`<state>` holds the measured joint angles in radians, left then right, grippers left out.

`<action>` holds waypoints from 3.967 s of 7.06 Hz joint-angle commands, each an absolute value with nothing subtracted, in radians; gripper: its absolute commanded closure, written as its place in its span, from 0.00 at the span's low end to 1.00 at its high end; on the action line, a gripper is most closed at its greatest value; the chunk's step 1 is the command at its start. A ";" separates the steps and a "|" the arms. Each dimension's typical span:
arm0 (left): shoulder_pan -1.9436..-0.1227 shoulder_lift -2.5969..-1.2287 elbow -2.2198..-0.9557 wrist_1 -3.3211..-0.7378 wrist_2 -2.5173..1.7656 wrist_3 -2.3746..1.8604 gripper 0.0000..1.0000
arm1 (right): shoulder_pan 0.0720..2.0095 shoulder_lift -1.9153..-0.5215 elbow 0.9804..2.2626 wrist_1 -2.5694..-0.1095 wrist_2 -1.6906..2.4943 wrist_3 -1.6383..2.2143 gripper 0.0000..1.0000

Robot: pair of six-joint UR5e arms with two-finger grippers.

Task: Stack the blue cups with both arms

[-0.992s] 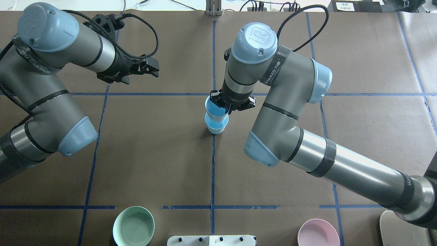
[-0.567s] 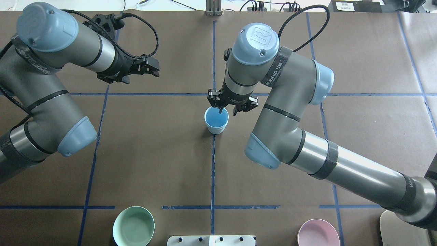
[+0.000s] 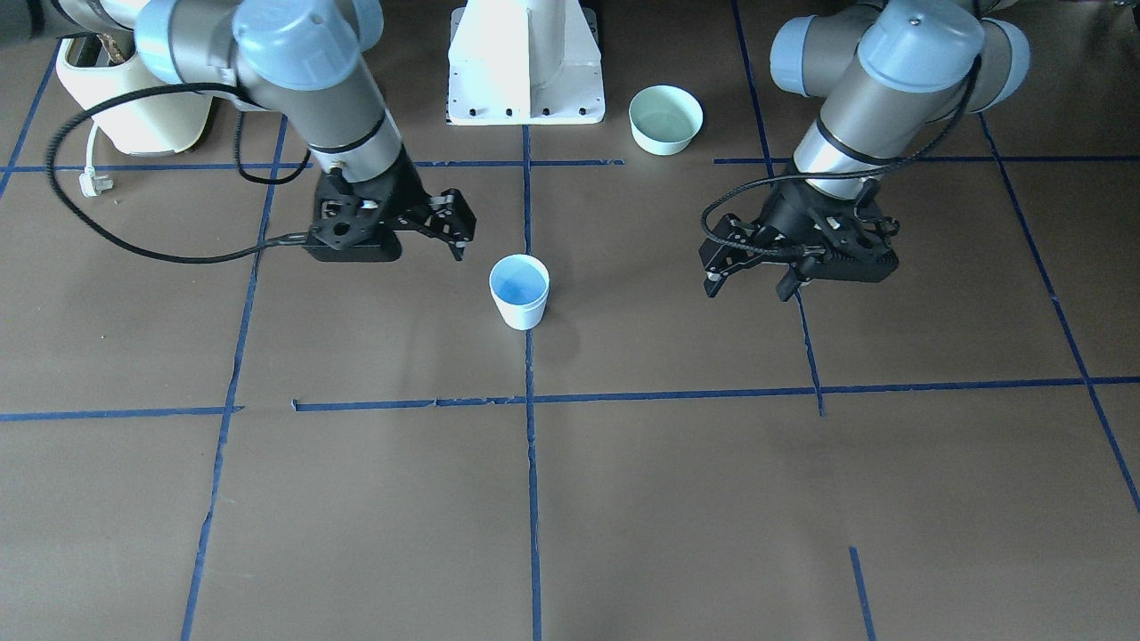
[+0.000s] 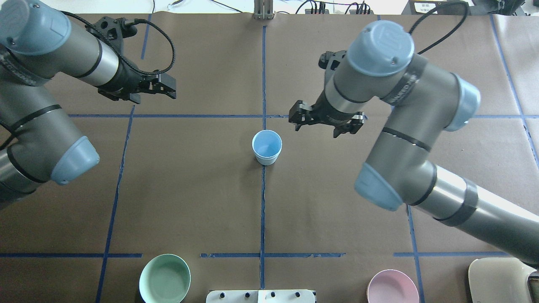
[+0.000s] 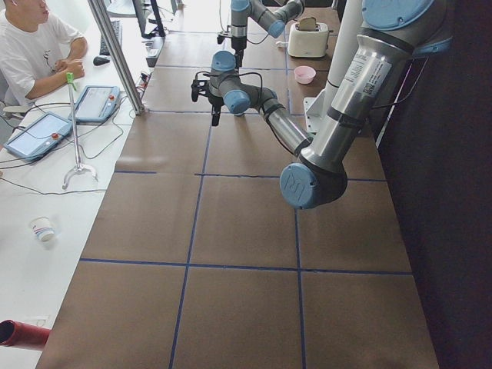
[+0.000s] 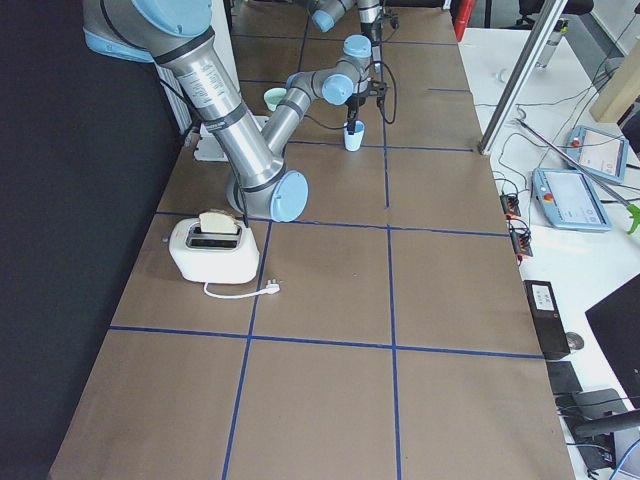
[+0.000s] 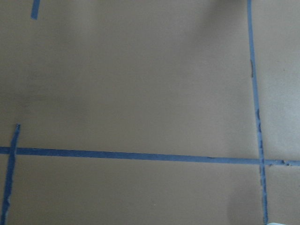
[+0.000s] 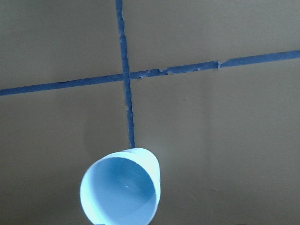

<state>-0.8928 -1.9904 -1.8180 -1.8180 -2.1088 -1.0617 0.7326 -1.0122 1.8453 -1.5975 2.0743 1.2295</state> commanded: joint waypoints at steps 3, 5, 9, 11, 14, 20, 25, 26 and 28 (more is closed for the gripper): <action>-1.268 -1.738 -1.716 -1.781 -2.307 -0.278 0.00 | 1.169 -1.356 1.861 -1.595 2.287 0.597 0.00; -1.449 -1.747 -1.544 -1.725 -2.319 0.043 0.00 | 1.361 -1.428 1.710 -1.591 2.356 0.240 0.00; -1.626 -1.847 -1.356 -1.654 -2.389 0.098 0.00 | 1.532 -1.428 1.462 -1.589 2.372 -0.118 0.00; -1.606 -1.847 -1.350 -1.623 -2.394 0.101 0.00 | 1.532 -1.431 1.460 -1.585 2.365 -0.121 0.00; -1.537 -1.833 -1.348 -1.635 -2.399 0.183 0.00 | 1.531 -1.399 1.450 -1.588 2.365 -0.109 0.00; -1.534 -1.772 -1.368 -1.670 -2.395 0.176 0.00 | 1.526 -1.413 1.420 -1.528 2.368 -0.110 0.00; -1.534 -1.772 -1.371 -1.674 -2.399 0.183 0.00 | 1.523 -1.405 1.433 -1.528 2.368 -0.106 0.00; -1.532 -1.775 -1.371 -1.675 -2.398 0.183 0.00 | 1.513 -1.404 1.431 -1.526 2.368 -0.107 0.00; -1.532 -1.769 -1.403 -1.671 -2.387 0.181 0.00 | 1.480 -1.411 1.427 -1.526 2.365 -0.112 0.00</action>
